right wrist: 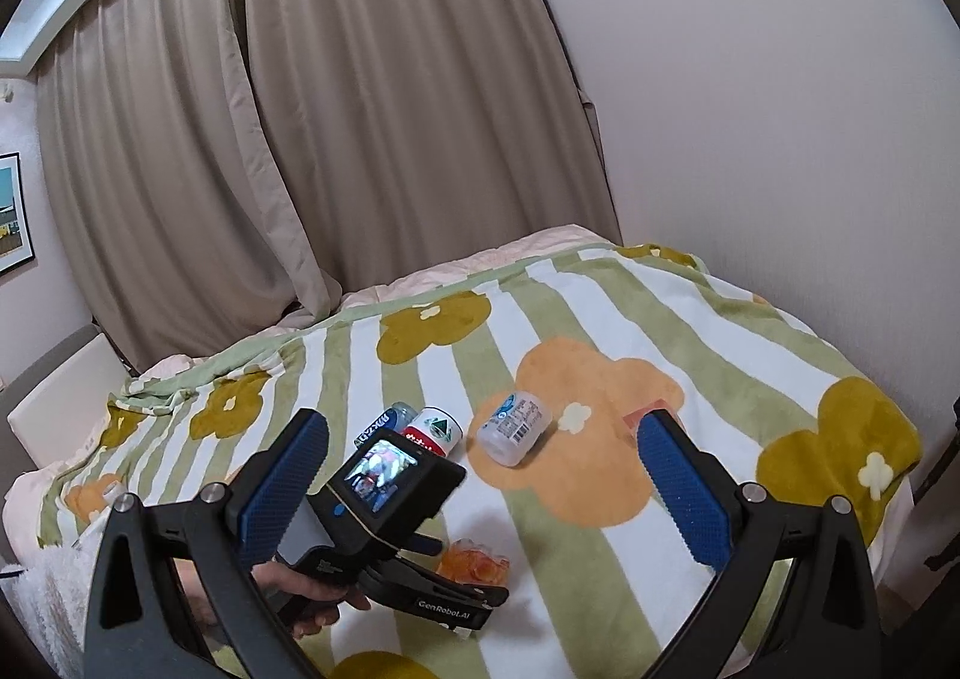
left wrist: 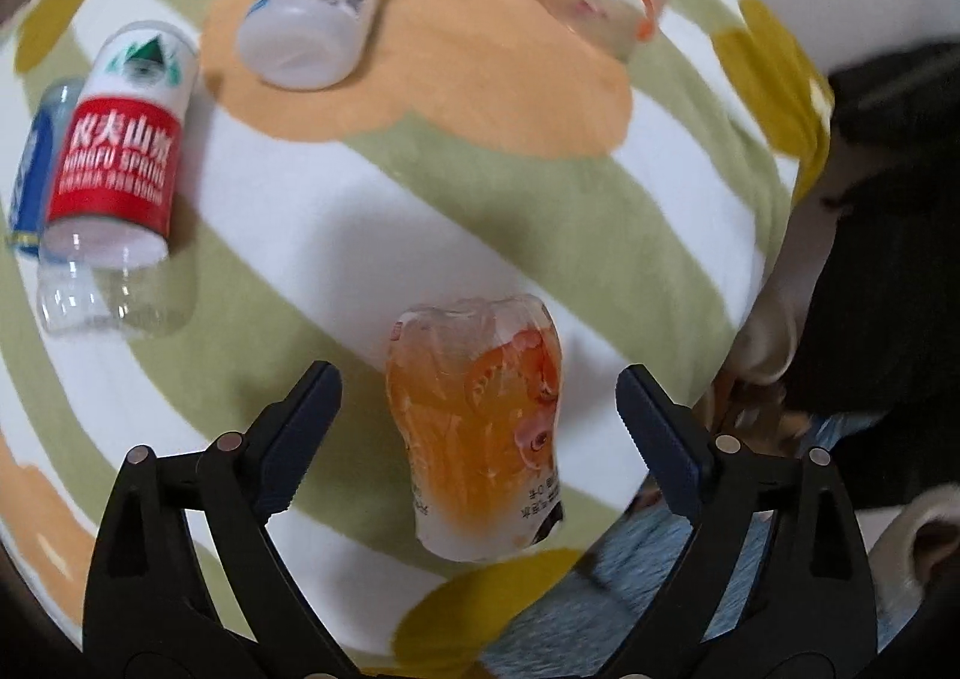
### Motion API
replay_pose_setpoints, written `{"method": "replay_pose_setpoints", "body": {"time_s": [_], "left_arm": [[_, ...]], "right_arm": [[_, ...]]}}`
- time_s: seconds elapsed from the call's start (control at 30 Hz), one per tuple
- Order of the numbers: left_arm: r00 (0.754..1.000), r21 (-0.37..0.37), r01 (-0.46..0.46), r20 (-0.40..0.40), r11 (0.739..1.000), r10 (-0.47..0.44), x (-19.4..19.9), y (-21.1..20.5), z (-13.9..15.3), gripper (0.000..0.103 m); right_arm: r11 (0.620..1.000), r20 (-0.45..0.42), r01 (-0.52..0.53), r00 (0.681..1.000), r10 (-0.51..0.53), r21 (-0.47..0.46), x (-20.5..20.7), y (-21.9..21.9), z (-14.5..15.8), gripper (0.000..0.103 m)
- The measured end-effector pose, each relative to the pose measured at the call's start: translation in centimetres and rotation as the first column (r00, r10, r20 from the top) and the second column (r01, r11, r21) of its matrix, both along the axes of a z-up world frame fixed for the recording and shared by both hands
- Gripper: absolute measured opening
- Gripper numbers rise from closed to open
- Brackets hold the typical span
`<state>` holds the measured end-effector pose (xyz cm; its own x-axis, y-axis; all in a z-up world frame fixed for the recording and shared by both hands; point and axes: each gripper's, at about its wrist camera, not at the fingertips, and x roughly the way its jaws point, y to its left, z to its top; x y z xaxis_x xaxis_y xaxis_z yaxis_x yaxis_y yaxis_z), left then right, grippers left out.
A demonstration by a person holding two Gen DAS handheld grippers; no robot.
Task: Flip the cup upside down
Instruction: 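Rotate the left gripper to turn the orange-labelled bottle cap-down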
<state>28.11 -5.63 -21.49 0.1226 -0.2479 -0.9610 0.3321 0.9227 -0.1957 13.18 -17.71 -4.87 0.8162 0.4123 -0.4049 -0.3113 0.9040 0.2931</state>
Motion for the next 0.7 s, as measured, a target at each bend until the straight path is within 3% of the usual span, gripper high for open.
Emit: {"method": "replay_pose_setpoints", "body": {"time_s": [0.23, 0.3, 0.37, 0.43, 0.53, 0.7], "left_arm": [[0.995, -0.010, -0.100, 0.006, 0.995, 0.100, -0.2, 1.5, -0.7, 0.090], [0.996, -0.004, -0.092, 0.001, 0.996, 0.092, -0.1, 1.5, -1.1, 0.072], [0.996, -0.032, -0.089, -0.019, 0.996, 0.088, -0.3, 1.0, -1.5, 0.061], [0.996, -0.045, -0.086, -0.012, 0.995, 0.085, -0.6, 0.6, -1.7, 0.058], [0.996, -0.061, -0.066, 0.053, 0.996, 0.070, -1.0, -0.1, -1.0, 0.058], [0.961, -0.207, -0.061, 0.251, 0.976, 0.113, -2.7, 1.0, 1.5, 0.058]], "right_arm": [[1.000, 0.004, -0.006, 1.000, 0.006, 0.021, 0.0, -0.4, 0.1, 0.103], [1.000, 0.003, -0.007, 1.000, 0.006, 0.021, 0.0, -0.4, 0.1, 0.103], [1.000, -0.005, -0.010, 1.000, 0.010, 0.020, 0.1, -0.3, 0.0, 0.103], [1.000, -0.014, -0.019, 1.000, 0.019, 0.022, 0.2, -0.2, -0.2, 0.103], [1.000, -0.013, -0.028, 1.000, 0.028, -0.003, -0.2, 0.0, -0.4, 0.103], [0.994, -0.008, -0.044, 0.999, 0.043, -0.095, -1.2, 0.4, -1.9, 0.103]]}}
